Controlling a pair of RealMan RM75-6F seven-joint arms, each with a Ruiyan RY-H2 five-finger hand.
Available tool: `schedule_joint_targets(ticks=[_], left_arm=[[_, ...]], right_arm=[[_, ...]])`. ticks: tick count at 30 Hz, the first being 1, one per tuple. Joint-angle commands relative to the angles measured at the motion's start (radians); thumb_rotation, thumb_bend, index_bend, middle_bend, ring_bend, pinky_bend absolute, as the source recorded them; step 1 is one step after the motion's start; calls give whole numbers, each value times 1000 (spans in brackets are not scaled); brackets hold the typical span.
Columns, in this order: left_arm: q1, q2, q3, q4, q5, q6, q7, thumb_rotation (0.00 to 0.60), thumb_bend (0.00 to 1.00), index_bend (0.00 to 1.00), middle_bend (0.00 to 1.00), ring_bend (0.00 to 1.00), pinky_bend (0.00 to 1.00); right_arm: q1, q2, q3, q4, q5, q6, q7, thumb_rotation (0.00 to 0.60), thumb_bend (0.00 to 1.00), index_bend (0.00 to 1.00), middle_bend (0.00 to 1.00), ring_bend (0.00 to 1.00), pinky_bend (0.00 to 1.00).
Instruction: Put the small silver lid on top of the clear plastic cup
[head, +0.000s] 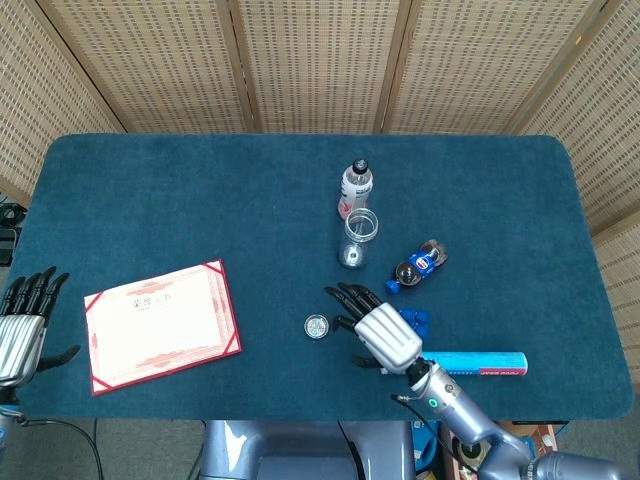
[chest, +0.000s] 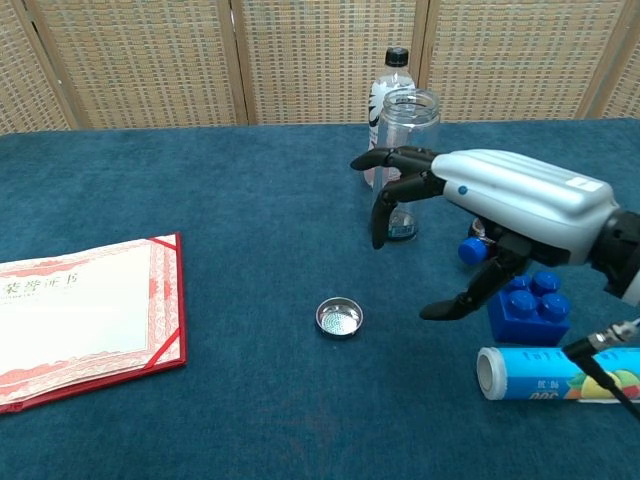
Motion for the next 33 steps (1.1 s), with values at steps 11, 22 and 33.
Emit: schedule_joint_targets(ticks=[11, 22, 33], left_arm=[[-6, 3, 4, 11, 1, -15, -33, 600, 127, 0, 0, 0, 0], [-16, -3, 8, 17, 1, -31, -28, 600, 127, 0, 0, 0, 0], [-26, -11, 7, 21, -9, -49, -19, 600, 127, 0, 0, 0, 0]], right_arm=[[70, -111, 29, 69, 103, -65, -71, 600, 341, 469, 151, 0, 186], [102, -156, 27, 138, 169, -98, -68, 600, 486, 469, 147, 0, 186], [131, -220, 28, 217, 215, -117, -53, 600, 510, 468, 150, 0, 188]])
